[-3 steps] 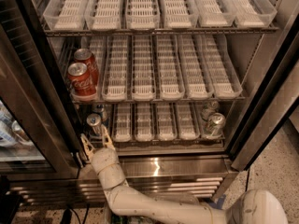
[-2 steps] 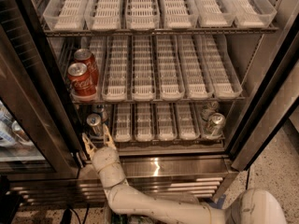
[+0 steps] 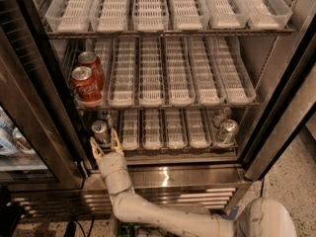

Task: Pick redbull can from bottom shelf of fridge

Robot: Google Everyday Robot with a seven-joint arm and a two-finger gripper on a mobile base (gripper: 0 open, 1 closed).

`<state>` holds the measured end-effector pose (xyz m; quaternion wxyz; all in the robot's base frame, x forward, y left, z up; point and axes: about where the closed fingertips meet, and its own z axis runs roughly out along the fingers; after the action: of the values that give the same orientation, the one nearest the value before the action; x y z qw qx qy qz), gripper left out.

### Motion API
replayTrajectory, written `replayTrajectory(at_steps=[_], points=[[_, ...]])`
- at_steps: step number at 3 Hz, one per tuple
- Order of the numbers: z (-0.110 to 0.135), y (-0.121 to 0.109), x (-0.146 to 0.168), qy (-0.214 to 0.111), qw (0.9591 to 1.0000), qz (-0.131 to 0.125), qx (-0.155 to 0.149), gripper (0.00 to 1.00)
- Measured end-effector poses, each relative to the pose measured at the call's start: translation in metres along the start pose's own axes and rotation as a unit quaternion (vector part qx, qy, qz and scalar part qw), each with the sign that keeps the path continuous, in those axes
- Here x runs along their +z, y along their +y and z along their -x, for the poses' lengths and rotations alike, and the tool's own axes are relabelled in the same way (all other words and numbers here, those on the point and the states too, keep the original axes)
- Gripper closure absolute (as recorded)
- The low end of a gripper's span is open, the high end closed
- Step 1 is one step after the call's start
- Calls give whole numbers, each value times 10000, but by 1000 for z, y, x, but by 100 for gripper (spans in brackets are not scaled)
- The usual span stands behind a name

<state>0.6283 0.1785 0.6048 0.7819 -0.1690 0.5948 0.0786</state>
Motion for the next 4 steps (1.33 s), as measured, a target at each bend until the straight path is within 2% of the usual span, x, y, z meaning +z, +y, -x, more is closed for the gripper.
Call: replayTrajectory(at_steps=[2, 4], points=[[-5, 1, 7, 2, 10000, -72, 10, 43], [-8, 1, 10, 34, 9999, -93, 25, 86]])
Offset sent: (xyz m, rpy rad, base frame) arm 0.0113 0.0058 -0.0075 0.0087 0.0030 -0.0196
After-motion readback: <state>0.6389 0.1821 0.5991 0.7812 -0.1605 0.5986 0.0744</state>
